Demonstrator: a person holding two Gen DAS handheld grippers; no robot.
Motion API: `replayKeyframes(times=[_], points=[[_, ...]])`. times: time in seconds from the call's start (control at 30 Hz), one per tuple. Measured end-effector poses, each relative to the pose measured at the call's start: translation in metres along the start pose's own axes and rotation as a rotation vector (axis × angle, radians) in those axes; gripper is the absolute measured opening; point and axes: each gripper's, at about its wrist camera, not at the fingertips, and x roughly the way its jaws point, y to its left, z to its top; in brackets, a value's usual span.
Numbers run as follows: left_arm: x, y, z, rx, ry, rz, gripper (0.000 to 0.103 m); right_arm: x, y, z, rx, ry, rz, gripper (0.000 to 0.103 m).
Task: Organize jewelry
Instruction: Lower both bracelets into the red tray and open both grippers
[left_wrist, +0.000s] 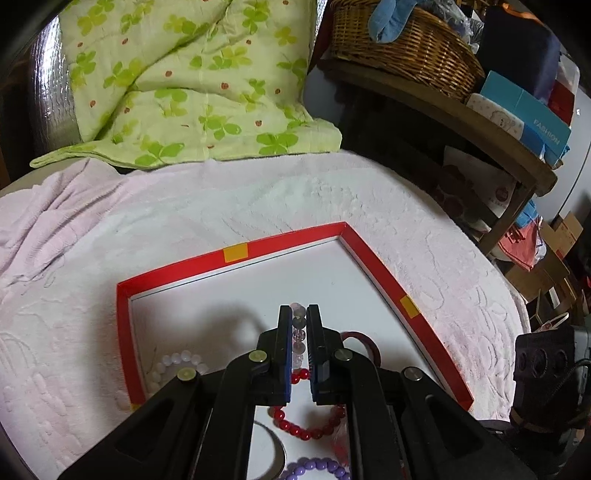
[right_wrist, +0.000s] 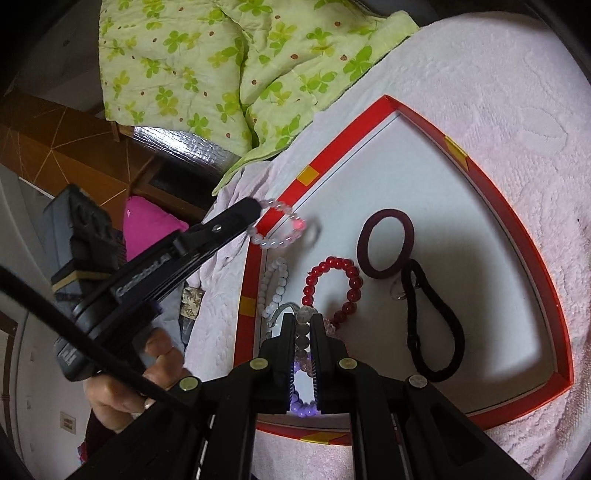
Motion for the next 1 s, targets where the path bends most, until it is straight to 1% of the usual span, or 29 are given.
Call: replayKeyframes(times=[0.17,0.3,0.37,0.43,0.57,0.63,0.73,0.77,0.8,0.83,0.87,0.97,1.0], points=[[0.012,0.001,0.000,-0.019,0.024,-0.004,0.008,0.003,-0.006,0.001,0.022,0.018,0.020,0.009],[0.021,0.000,0.001,-0.012,0.045,0.000,0.008,0.007,-0.008,0.001,0.015,0.030,-0.003,0.009],[0.029,0.001,0.001,-0.008,0.067,0.021,0.008,0.007,-0.008,0.002,0.010,0.026,-0.011,0.009],[0.036,0.005,0.000,-0.015,0.084,0.035,0.008,0.007,-0.007,0.003,-0.007,0.019,-0.039,0.009],[0.043,0.012,-0.004,-0.029,0.104,0.063,0.008,0.004,-0.008,0.005,-0.022,0.010,-0.071,0.009],[0.044,0.013,-0.007,-0.027,0.117,0.076,0.011,0.002,-0.009,0.006,-0.024,-0.001,-0.092,0.011],[0.039,0.013,-0.011,-0.026,0.121,0.093,0.022,-0.001,-0.009,0.007,-0.030,-0.006,-0.116,0.012],[0.037,0.013,-0.012,-0.022,0.120,0.101,0.033,-0.001,-0.009,0.007,-0.031,-0.006,-0.123,0.012],[0.034,0.012,-0.013,-0.017,0.115,0.117,0.047,-0.001,-0.009,0.007,-0.033,-0.006,-0.130,0.012],[0.031,0.011,-0.014,-0.012,0.109,0.134,0.052,-0.001,-0.009,0.008,-0.032,-0.005,-0.135,0.012],[0.027,0.011,-0.015,-0.006,0.100,0.154,0.054,-0.002,-0.009,0.008,-0.031,-0.005,-0.138,0.012],[0.012,0.006,-0.019,0.012,0.084,0.189,0.055,-0.009,-0.009,0.009,-0.023,-0.017,-0.139,0.013],[0.006,0.004,-0.021,0.019,0.078,0.199,0.057,-0.012,-0.008,0.010,-0.023,-0.027,-0.142,0.013]])
